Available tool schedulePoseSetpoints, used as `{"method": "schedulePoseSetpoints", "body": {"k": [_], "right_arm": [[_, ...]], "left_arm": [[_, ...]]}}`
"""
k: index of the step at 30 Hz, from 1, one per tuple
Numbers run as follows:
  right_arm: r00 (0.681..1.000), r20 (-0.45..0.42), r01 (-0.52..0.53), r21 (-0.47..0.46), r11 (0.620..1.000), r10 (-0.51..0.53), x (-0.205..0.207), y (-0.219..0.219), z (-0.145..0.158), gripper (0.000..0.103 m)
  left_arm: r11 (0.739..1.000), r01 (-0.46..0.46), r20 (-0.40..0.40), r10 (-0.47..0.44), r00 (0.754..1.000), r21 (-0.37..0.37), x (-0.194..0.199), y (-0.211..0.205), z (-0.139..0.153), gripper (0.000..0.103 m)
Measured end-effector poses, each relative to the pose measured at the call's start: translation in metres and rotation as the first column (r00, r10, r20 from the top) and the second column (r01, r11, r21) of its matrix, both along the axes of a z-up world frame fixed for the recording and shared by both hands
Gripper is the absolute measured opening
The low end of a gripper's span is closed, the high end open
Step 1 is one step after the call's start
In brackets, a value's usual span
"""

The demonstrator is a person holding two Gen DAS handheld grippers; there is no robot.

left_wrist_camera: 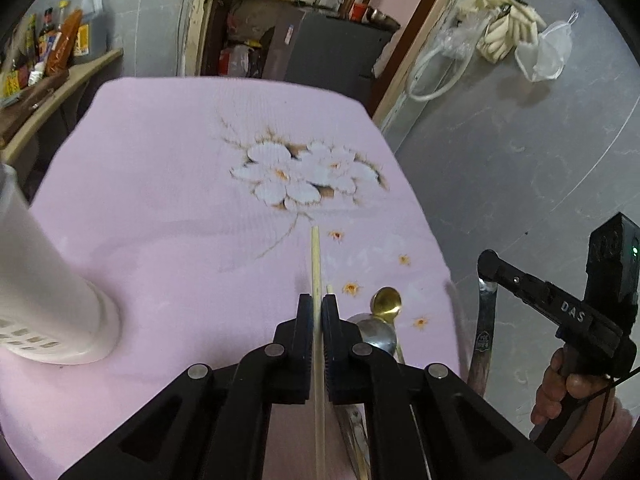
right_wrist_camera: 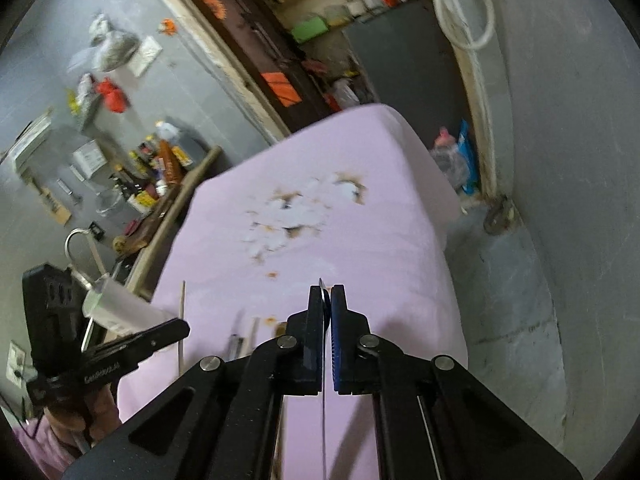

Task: Organize utensils
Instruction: 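Grasp a wooden chopstick with left tool while right tool grasps another chopstick, then lift and carry the chopsticks in both tools over the white caddy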

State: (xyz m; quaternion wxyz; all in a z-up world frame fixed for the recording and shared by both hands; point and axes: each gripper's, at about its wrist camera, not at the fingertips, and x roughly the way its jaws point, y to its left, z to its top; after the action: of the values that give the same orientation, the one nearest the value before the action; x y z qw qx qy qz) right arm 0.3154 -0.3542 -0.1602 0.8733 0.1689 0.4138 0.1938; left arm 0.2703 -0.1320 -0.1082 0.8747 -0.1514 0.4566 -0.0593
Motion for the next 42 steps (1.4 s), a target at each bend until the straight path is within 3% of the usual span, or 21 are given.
{"method": "schedulePoseSetpoints", "body": {"k": [11,18,23,30,34,42], "right_arm": [[0.988,0.151,-0.026,-0.015,1.000,0.028,-0.031,0.007,0.055,0.003],[0.962,0.268,-0.046,-0.055,0.997,0.059,-0.054,0.035,0.101,0.003],[0.941,0.333,-0.067,-0.011,0.998,0.066,-0.058,0.068,0.138,0.003],[0.891,0.444,-0.125,0.043,0.991,0.093,-0.057,0.142,0.186,0.003],[0.862,0.498,-0.140,0.060,0.988,0.092,-0.059,0.189,0.208,0.003],[0.826,0.561,-0.057,0.000,0.998,0.047,-0.067,0.262,0.219,0.003]], "left_arm": [[1.000,-0.010,0.074,0.010,0.997,-0.002,-0.043,0.019,0.048,0.005],[0.998,-0.056,0.151,0.059,0.987,-0.024,-0.069,0.038,0.073,0.005],[0.995,-0.094,0.210,0.098,0.973,-0.027,-0.079,0.070,0.101,0.005],[0.984,-0.175,0.305,0.171,0.937,-0.014,-0.091,0.138,0.145,0.005],[0.972,-0.237,0.364,0.221,0.905,-0.002,-0.095,0.181,0.163,0.005],[0.942,-0.334,0.437,0.294,0.850,0.017,-0.092,0.247,0.172,0.005]]}}
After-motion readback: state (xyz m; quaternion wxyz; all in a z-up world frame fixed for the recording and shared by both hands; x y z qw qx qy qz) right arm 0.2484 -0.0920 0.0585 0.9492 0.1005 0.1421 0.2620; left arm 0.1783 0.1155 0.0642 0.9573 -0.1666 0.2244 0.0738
